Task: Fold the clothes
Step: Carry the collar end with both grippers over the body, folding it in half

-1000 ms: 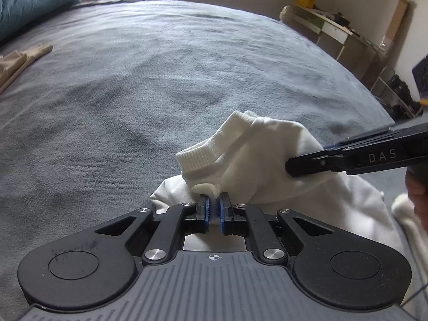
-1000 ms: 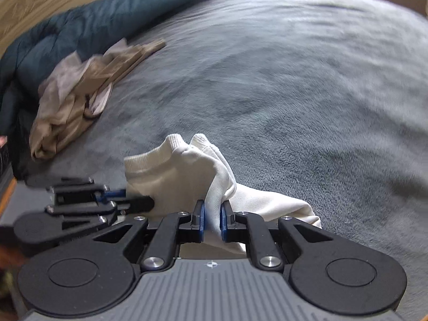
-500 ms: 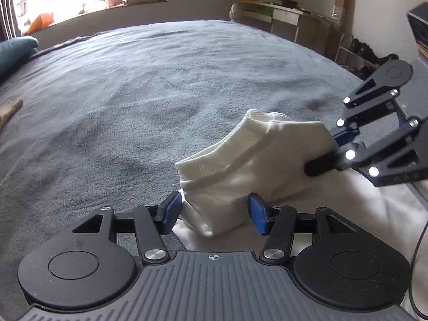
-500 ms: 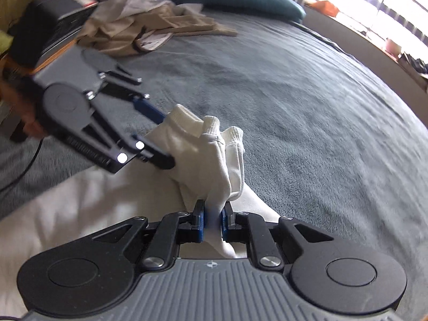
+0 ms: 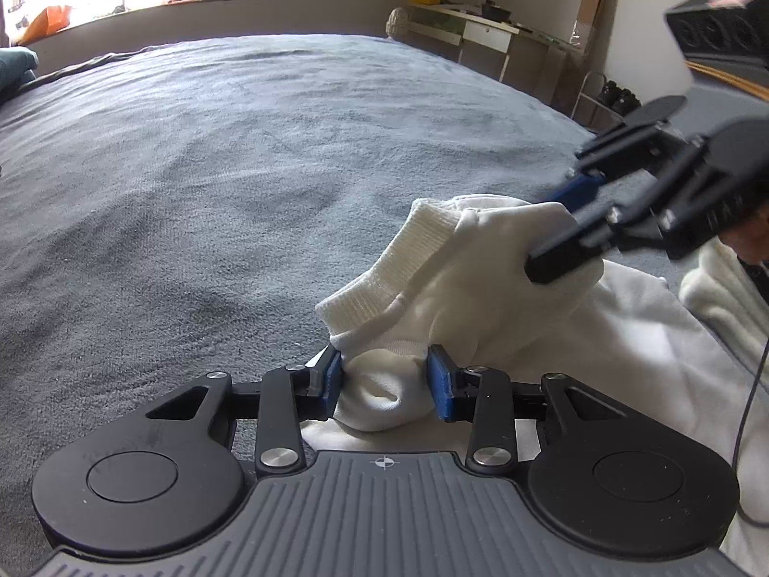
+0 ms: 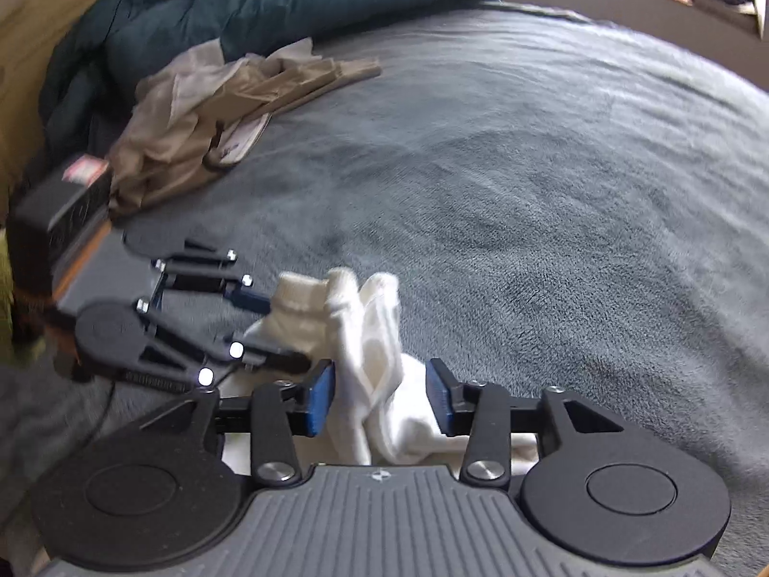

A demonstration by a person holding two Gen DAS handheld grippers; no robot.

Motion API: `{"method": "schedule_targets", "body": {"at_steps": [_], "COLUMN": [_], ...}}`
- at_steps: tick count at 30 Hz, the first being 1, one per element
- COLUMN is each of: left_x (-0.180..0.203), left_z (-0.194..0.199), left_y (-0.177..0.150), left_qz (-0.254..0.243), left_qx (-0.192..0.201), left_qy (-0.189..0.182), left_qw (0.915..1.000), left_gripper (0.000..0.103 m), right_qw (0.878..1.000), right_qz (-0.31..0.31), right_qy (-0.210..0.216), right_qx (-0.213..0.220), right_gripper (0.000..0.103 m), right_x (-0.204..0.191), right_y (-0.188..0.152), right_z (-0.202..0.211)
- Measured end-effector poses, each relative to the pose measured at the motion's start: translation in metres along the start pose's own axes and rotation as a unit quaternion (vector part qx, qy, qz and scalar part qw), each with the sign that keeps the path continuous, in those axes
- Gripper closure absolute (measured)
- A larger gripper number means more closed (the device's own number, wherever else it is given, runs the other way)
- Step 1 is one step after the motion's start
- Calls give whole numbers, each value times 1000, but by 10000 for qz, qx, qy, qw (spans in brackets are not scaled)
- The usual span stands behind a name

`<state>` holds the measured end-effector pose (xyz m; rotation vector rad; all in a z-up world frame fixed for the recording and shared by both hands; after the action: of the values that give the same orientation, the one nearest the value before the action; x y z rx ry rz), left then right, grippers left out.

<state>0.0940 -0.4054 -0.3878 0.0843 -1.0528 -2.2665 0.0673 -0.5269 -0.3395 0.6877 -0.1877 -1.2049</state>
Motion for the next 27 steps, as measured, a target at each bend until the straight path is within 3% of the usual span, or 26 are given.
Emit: {"method": "schedule_targets", "body": {"at_steps": [1,6,8,9,11,14,18,23,27], "left_x": [0,-1,-1,-1,-1,-2,1,19,35], "left_z": [0,-1,-1,-1,1,6,15,28,35], "left_y": [-1,-2,-2,-2,-2,-1,-2,-7,-16], "left_qz": [-29,-47,-51,-51,-33,-39,-305,-1235,-2168], "left_qx": [1,-4,-4,-5,-16,-25,-28,-44,11], "left_qy": [-3,-37,-44,-46,-69,-130,-173,-109,33], "left_qw": [10000,10000,10000,10000,10000,9999,9994,9923,9762], "left_gripper": [67,66,66,66,66,63,60,53,52], "right_qw": [9999,9957,9953,9959,9968,9974,9931,9672,9277], "right_qz": [-106,-280,-154,-68,36,295,1121,2521,3679], "right_qy": [122,795,843,776,652,595,253,-197,-542], "right_qx": [-61,-379,-446,-469,-467,-263,-212,-227,-334], "right_gripper": [48,47,49,52,78,88,91,92,93], "right_x": [5,8,2,-1,-6,-20,-45,-81,-104], "right_y": [3,18,20,20,21,19,8,-14,-35], "right_z": [-4,-24,-30,-32,-34,-22,-3,13,14]}}
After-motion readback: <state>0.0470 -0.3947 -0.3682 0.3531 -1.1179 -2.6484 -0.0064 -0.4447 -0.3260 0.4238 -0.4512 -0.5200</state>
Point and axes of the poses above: each gripper's, at about its wrist camera, not at the fingertips, and z roughly against the way its jaws point, x to its right, y to its top, the point moved 9 cm from there along -z, roughly the way its jaws point, and after that the axes turned 3 degrees about z, right-handed, at the moved point
